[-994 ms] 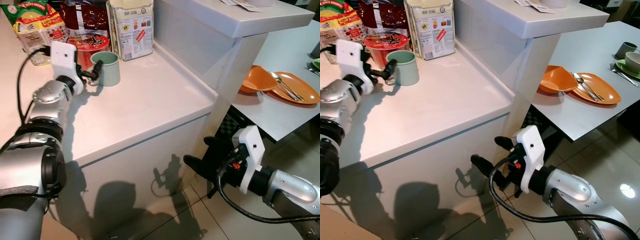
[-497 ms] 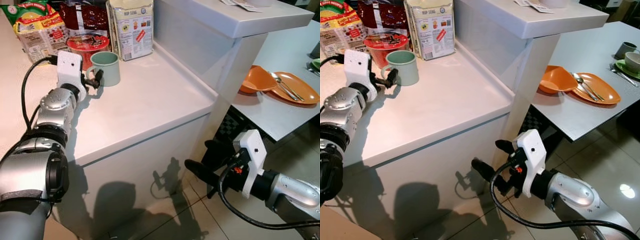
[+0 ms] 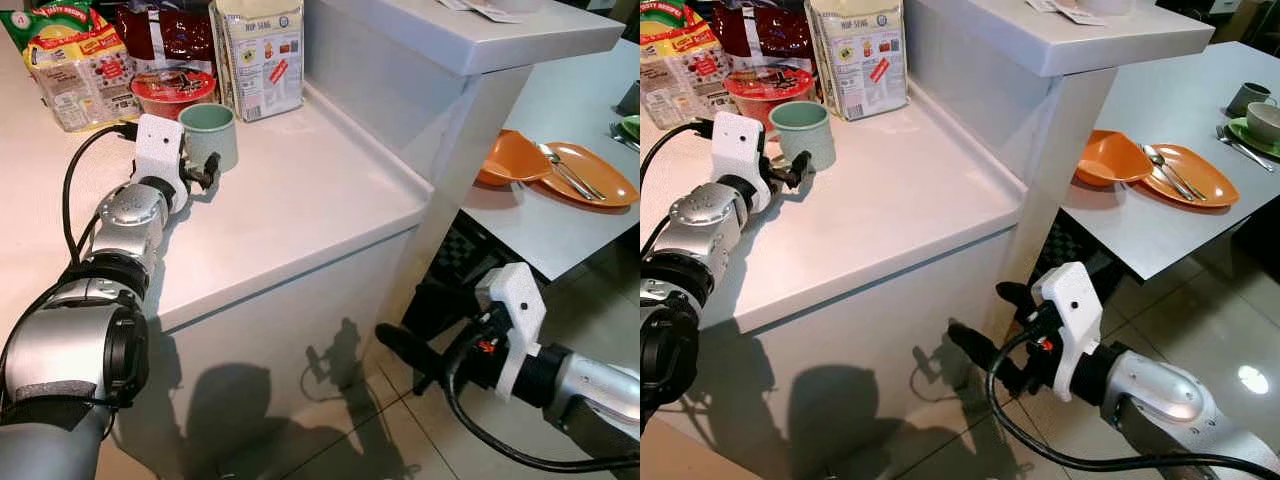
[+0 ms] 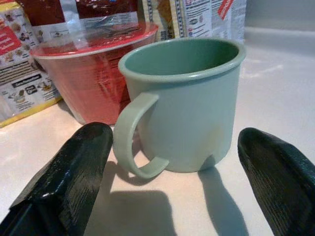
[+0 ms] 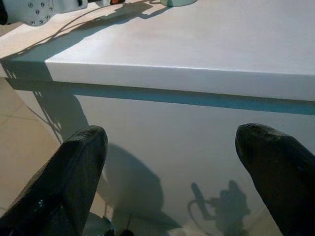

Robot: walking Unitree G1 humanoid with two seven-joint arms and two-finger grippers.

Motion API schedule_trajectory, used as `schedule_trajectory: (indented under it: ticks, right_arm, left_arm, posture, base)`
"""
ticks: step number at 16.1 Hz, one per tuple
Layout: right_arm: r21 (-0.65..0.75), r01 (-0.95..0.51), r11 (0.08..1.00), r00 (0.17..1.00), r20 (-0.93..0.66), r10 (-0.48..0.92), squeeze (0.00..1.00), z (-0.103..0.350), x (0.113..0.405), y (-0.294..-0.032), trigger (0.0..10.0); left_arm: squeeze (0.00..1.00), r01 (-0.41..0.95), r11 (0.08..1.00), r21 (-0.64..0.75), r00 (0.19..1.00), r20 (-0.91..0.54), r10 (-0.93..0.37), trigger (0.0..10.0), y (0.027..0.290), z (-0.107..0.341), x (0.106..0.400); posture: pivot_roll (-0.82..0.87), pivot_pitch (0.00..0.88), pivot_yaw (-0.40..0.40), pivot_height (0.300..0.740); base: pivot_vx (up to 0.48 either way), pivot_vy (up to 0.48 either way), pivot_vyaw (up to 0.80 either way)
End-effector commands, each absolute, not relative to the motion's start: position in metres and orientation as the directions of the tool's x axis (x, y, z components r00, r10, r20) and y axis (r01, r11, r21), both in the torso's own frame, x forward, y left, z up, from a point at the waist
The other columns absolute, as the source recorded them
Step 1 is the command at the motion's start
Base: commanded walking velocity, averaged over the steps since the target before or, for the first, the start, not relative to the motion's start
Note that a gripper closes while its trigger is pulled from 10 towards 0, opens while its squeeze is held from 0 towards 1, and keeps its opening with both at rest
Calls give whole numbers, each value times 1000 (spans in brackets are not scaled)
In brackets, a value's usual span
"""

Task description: Setting the table

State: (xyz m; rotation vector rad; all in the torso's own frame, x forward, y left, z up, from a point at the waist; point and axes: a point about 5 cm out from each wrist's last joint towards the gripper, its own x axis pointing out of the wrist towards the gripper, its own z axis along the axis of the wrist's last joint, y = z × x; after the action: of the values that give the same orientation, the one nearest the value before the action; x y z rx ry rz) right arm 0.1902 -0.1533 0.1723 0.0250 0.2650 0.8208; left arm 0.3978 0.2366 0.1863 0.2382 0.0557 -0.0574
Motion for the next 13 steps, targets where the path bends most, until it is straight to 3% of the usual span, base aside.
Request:
schedule_trajectory:
  ticks: [1,4,5,6,7,8,9,13]
  right_arm:
    - [109,-719,687,653,-232,721,0,176,187,-156,10000]
    - [111,-724,681,648,-231,726,0,178,185,-154,10000]
    - [111,-725,680,647,-231,727,0,179,185,-153,10000]
    - [111,-726,678,645,-229,729,0,180,185,-152,10000]
    - [110,-728,676,644,-228,730,0,181,185,-151,10000]
    - [108,-729,675,644,-226,731,0,182,186,-150,10000]
    - [106,-730,675,644,-225,732,0,184,187,-149,10000]
    - [111,-729,675,643,-224,732,0,184,189,-149,10000]
  left_arm:
    - [0,70,967,246,995,-85,-50,10000,233,184,399]
    - [0,85,967,240,993,-102,-62,10000,232,180,398]
    - [0,86,967,239,993,-103,-63,9333,232,180,398]
    - [0,91,967,240,992,-107,-67,5804,232,178,397]
    - [0,97,967,237,991,-109,-73,3961,232,178,397]
    - [0,103,968,229,991,-108,-80,1451,231,178,397]
    - [0,113,969,218,990,-107,-91,0,230,178,397]
    - [0,193,956,219,978,-124,-169,0,223,176,397]
  posture:
    - [-301,15,-35,740]
    - [-300,16,-38,740]
    - [-300,16,-38,740]
    - [-301,15,-40,740]
    - [-301,15,-40,740]
    - [-301,15,-40,740]
    - [-303,13,-39,740]
    - [-297,11,-39,740]
  base:
    - [0,0,0]
    - [0,0,0]
    - [0,0,0]
    - [0,0,0]
    - [0,0,0]
    - [0,0,0]
    - [0,0,0]
    - [0,0,0]
